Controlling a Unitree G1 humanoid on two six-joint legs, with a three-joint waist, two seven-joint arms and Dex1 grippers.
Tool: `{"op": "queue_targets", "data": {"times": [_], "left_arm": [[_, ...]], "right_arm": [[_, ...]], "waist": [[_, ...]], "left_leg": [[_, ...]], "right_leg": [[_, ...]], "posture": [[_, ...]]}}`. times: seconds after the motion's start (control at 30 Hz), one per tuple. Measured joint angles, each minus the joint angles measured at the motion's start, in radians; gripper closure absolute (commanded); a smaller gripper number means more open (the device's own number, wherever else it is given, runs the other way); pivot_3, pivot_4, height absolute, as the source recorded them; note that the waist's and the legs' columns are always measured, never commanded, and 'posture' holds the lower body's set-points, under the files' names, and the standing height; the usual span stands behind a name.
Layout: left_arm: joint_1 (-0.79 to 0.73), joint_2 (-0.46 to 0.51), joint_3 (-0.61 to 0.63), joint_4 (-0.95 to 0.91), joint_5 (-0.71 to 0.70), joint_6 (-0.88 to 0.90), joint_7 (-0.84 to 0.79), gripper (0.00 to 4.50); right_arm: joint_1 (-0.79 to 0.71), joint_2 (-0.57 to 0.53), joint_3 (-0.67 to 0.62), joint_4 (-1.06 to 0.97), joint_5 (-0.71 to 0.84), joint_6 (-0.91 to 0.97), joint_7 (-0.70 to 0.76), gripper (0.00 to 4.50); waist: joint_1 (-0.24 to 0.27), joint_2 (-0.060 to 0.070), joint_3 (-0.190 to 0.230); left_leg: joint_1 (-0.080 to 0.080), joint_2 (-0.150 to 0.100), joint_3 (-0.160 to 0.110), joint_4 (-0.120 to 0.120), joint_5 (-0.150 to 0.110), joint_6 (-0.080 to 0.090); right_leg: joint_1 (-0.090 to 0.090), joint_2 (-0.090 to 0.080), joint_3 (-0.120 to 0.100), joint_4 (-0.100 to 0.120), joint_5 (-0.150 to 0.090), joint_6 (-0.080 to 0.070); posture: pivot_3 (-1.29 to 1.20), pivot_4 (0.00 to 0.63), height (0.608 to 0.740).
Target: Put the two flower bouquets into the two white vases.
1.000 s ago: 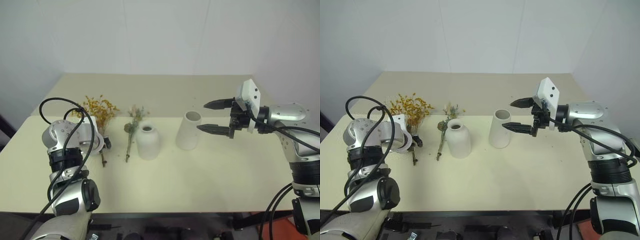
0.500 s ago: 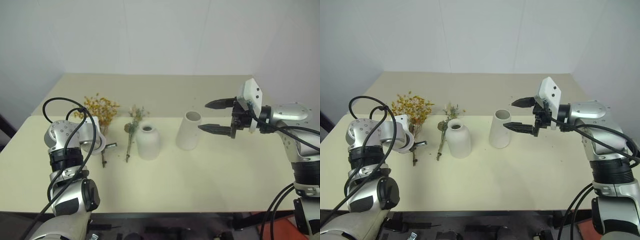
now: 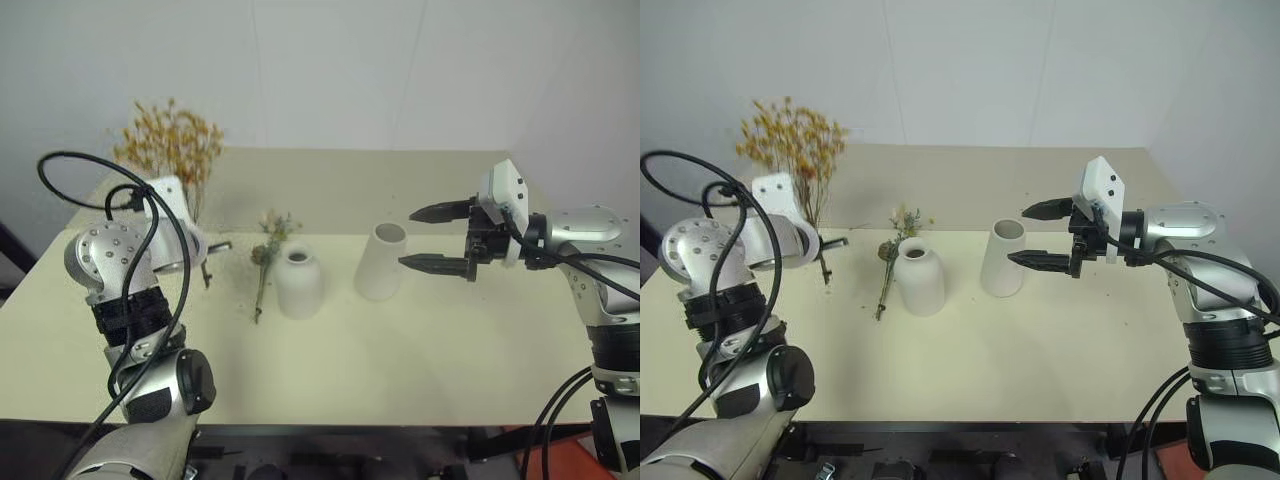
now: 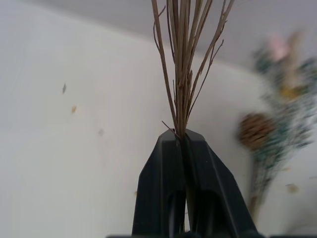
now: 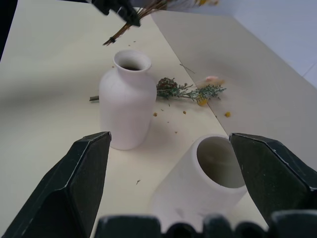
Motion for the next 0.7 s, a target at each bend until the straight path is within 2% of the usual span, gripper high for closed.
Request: {"op": "queue_targets", "data": {"times": [0.13, 0.23, 0.4, 0.7], "left_arm": [[0.005, 0.003, -0.071, -0.094, 0.031, -0.112, -0.152, 4.46], [0.013, 0.024, -0.118, -0.088, 0.033, -0.236, -0.344, 4.46], [-0.011, 0.008, -0.205, 0.01, 0.047, -0.461, -0.607, 4.46], [-0.027, 0.0, -0.456, 0.183, 0.158, -0.844, -1.131, 4.46]], "right_arm": [[0.0, 0.0, -0.001, -0.002, 0.0, 0.0, -0.006, 0.0], [0.012, -0.004, -0.012, -0.012, 0.0, 0.0, -0.019, 0.0], [0.055, -0.007, -0.025, -0.043, 0.0, 0.0, -0.043, 0.0], [0.148, -0.022, -0.092, -0.085, 0.017, 0.034, -0.114, 0.0]], "waist": [[0.003, 0.0, 0.0], [0.005, 0.0, 0.0], [0.012, 0.0, 0.0], [0.009, 0.0, 0.0]], "left_leg": [[0.001, 0.0, 0.0, 0.0, 0.0, 0.0], [0.0, 0.0, 0.0, 0.0, 0.0, 0.0], [0.0, 0.0, 0.001, 0.0, 0.001, 0.0], [0.0, 0.0, 0.001, 0.0, 0.001, 0.0]], "right_leg": [[0.001, 0.0, 0.0, 0.0, 0.0, 0.0], [0.001, 0.001, 0.0, 0.0, 0.0, 0.0], [0.001, 0.001, 0.0, -0.001, 0.0, 0.0], [0.002, 0.001, 0.0, -0.002, 0.0, 0.0]], "posture": [[0.0, 0.15, 0.74], [0.0, 0.15, 0.74], [0.0, 0.15, 0.74], [0.0, 0.15, 0.74]]}}
